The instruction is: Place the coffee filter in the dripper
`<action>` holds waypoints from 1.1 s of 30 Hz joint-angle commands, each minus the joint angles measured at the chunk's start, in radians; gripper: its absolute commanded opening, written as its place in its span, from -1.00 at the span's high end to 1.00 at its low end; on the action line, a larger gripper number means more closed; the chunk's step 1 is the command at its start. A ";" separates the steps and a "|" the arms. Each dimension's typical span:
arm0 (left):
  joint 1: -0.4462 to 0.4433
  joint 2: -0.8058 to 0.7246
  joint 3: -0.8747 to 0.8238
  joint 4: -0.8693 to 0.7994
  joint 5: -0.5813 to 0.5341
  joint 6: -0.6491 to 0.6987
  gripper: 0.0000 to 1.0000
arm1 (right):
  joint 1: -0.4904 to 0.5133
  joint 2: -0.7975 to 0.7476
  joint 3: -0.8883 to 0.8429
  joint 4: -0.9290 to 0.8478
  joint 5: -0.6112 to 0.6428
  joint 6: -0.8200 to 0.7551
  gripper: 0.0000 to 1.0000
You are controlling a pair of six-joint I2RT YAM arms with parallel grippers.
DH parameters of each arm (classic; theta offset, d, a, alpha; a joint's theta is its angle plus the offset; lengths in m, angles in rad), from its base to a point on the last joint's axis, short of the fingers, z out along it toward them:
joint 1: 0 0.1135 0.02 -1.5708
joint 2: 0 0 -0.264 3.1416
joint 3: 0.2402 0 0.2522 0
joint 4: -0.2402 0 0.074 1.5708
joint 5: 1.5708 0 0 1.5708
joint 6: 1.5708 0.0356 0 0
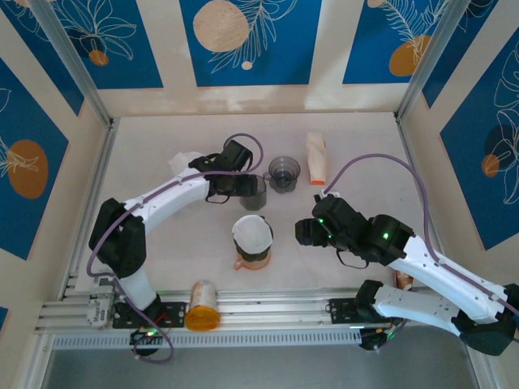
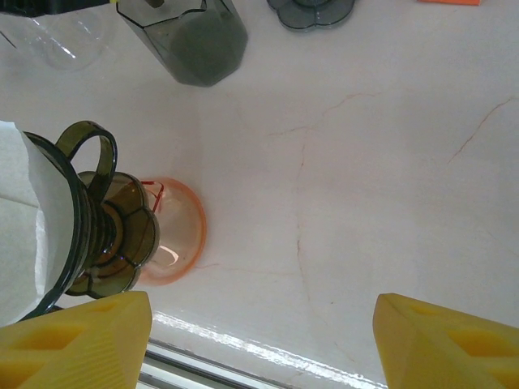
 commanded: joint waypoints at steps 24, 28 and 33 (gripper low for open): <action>0.007 0.126 0.019 0.026 -0.043 -0.033 0.31 | -0.011 -0.026 -0.003 -0.019 -0.023 0.006 -0.46; 0.002 0.129 0.025 0.019 -0.042 -0.034 0.50 | -0.013 -0.035 -0.009 -0.017 -0.021 0.007 -0.46; 0.002 0.123 0.030 0.020 -0.043 -0.033 0.64 | -0.015 -0.042 -0.018 -0.019 -0.024 0.013 -0.46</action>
